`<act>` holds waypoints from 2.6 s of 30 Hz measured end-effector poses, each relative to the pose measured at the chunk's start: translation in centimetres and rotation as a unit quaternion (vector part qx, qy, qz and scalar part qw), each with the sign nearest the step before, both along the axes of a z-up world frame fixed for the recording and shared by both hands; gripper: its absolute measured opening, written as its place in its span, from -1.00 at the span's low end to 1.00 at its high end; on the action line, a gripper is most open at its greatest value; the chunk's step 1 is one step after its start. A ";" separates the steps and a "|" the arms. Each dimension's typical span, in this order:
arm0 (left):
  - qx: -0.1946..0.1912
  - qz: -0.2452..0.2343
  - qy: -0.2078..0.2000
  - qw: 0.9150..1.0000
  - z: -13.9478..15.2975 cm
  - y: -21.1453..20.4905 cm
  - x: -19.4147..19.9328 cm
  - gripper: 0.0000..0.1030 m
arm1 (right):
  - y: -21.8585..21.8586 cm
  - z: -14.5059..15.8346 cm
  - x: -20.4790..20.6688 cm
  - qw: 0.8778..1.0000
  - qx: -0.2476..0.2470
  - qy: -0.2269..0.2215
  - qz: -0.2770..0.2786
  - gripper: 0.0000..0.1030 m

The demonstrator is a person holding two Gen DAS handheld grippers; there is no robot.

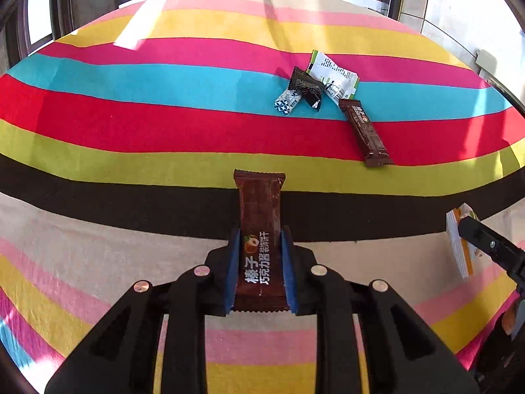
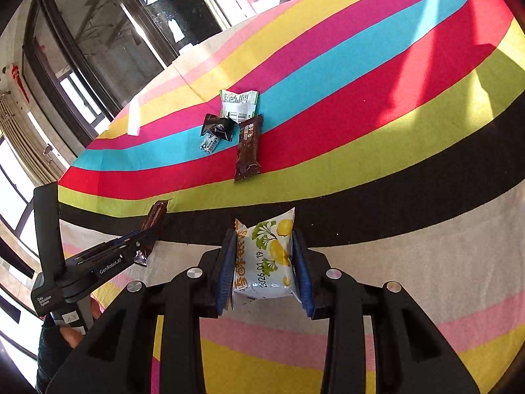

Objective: Organize snacks
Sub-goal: 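Carry both snacks to the white box and open both tools inside it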

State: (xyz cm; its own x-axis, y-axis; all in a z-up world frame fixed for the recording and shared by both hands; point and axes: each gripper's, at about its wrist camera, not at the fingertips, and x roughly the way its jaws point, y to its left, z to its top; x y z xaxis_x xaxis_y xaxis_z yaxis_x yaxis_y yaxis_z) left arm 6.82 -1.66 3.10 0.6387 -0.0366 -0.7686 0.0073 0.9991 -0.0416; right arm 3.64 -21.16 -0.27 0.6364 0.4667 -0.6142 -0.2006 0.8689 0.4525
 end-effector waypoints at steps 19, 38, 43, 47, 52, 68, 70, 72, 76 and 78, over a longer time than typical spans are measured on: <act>-0.001 0.002 -0.024 1.000 0.8 4.8 -12.1 -0.54 | 1.8 0.2 -1.5 1.000 -0.005 0.015 0.026 -0.33; 0.003 0.048 -0.048 0.998 1.3 10.6 -20.4 -0.54 | 17.8 3.0 -13.0 0.981 0.027 -0.020 0.193 -0.33; 0.011 0.071 -0.052 0.996 1.2 13.0 -22.6 -0.54 | 21.4 3.1 -15.0 0.971 0.020 -0.018 0.239 -0.33; 0.007 0.093 -0.049 0.994 0.8 15.1 -24.4 -0.54 | 24.3 2.7 -16.3 0.961 0.006 -0.016 0.275 -0.33; -0.001 0.120 -0.048 0.992 0.6 17.6 -26.7 -0.54 | 27.9 2.3 -18.7 0.946 0.001 -0.010 0.324 -0.33; -0.018 0.295 0.010 0.955 -1.5 27.9 -41.6 -0.54 | 38.3 0.2 -33.0 0.833 -0.090 -0.041 0.545 -0.33; -0.013 0.318 0.027 0.947 -2.5 29.0 -43.3 -0.54 | 39.4 -0.6 -34.9 0.814 -0.100 -0.039 0.571 -0.33; -0.009 0.341 0.043 0.939 -3.4 29.8 -44.7 -0.54 | 40.5 -1.3 -36.7 0.796 -0.116 -0.041 0.593 -0.33; -0.004 0.381 0.059 0.923 -4.4 31.5 -46.7 -0.52 | 41.7 -2.7 -39.6 0.766 -0.139 -0.044 0.626 -0.33; 0.003 0.398 0.057 0.916 -4.1 32.2 -47.0 -0.34 | 41.8 -3.0 -40.2 0.759 -0.142 -0.044 0.634 -0.21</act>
